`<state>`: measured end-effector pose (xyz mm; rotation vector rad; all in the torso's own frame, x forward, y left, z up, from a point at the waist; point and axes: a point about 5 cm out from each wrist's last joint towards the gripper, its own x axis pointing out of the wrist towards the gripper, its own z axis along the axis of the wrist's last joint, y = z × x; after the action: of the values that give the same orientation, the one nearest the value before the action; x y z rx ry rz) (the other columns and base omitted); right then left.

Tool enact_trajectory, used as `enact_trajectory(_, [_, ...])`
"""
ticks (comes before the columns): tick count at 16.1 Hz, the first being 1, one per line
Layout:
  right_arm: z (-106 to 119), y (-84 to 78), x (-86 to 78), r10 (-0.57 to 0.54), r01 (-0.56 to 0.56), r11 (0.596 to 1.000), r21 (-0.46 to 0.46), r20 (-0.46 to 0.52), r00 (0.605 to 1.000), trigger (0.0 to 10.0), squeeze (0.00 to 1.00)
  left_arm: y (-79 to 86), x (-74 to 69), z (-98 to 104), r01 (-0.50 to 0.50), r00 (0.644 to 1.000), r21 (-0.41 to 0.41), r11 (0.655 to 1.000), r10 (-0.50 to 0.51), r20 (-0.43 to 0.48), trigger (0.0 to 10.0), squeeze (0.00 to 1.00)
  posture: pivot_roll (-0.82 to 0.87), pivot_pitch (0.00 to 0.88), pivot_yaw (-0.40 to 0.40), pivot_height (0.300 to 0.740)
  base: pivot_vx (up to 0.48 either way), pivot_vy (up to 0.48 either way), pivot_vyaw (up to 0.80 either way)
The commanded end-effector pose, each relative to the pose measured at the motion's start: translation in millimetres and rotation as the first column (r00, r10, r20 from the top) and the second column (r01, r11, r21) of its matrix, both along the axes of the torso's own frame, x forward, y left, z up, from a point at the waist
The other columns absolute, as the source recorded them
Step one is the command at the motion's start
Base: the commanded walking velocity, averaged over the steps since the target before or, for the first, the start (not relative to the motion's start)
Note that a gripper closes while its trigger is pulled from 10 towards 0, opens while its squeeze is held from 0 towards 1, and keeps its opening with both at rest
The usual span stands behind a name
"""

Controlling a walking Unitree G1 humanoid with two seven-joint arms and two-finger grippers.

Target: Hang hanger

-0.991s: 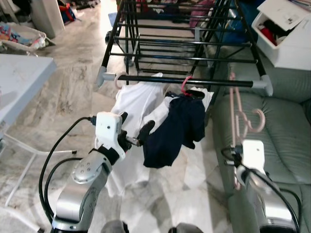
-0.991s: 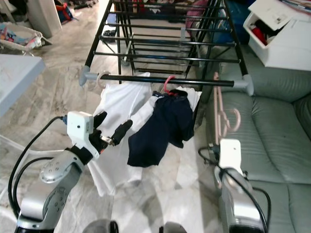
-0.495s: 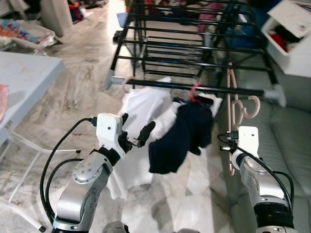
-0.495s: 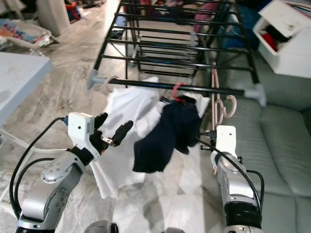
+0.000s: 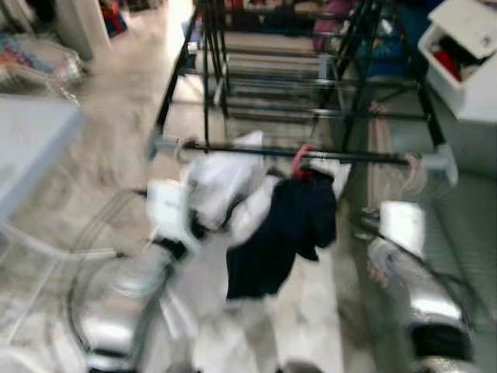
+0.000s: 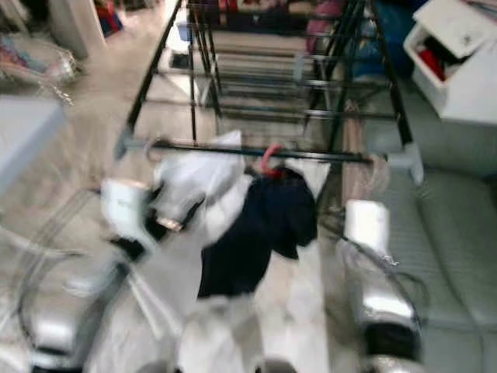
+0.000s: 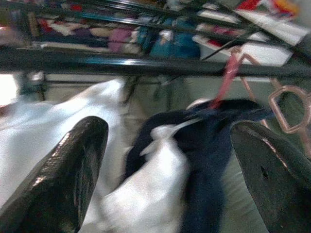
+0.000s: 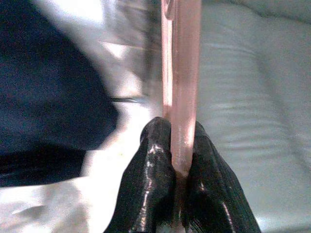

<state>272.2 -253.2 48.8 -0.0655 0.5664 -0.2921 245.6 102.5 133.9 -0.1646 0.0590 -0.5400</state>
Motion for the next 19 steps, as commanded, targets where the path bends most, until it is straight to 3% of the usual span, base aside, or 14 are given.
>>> enact_trajectory(1, [6.3,3.7,6.6,-0.001,0.001,1.0,0.005,0.03,1.0,10.0,0.0,8.8,0.0,-0.2,-0.02,1.0,0.017,1.0,0.02,-0.001,10.0,0.0,-0.01,0.054,-0.029,0.74,0.0,0.0,0.0])
enact_trajectory(6, [14.5,-2.9,23.6,0.022,-0.022,1.0,0.003,0.004,1.0,10.0,0.0,9.1,-2.0,0.1,-0.02,1.0,0.025,0.999,0.02,-0.002,10.0,0.0,0.01,0.061,-0.034,0.74,0.0,0.0,0.0])
enact_trajectory(9, [16.0,-1.3,35.2,0.096,-0.095,0.995,0.019,-0.059,0.994,10.0,0.0,13.0,-4.4,0.2,-0.029,1.0,0.037,0.999,0.029,-0.004,10.0,0.0,0.02,0.066,-0.04,0.74,0.0,0.0,0.0])
enact_trajectory(15, [-6.6,13.8,27.4,0.213,-0.2,0.976,0.085,-0.186,0.959,10.0,0.0,12.1,-5.8,0.1,-0.034,0.999,0.039,0.999,0.034,-0.006,10.0,0.0,0.02,0.069,-0.062,0.74,0.0,0.0,0.0])
enact_trajectory(19, [-16.9,11.7,21.1,0.193,-0.174,0.979,0.105,-0.217,0.957,10.0,0.0,11.9,-6.5,-1.0,-0.036,0.999,0.042,0.998,0.037,-0.012,10.0,0.0,0.03,0.068,-0.069,0.74,0.0,0.0,0.0])
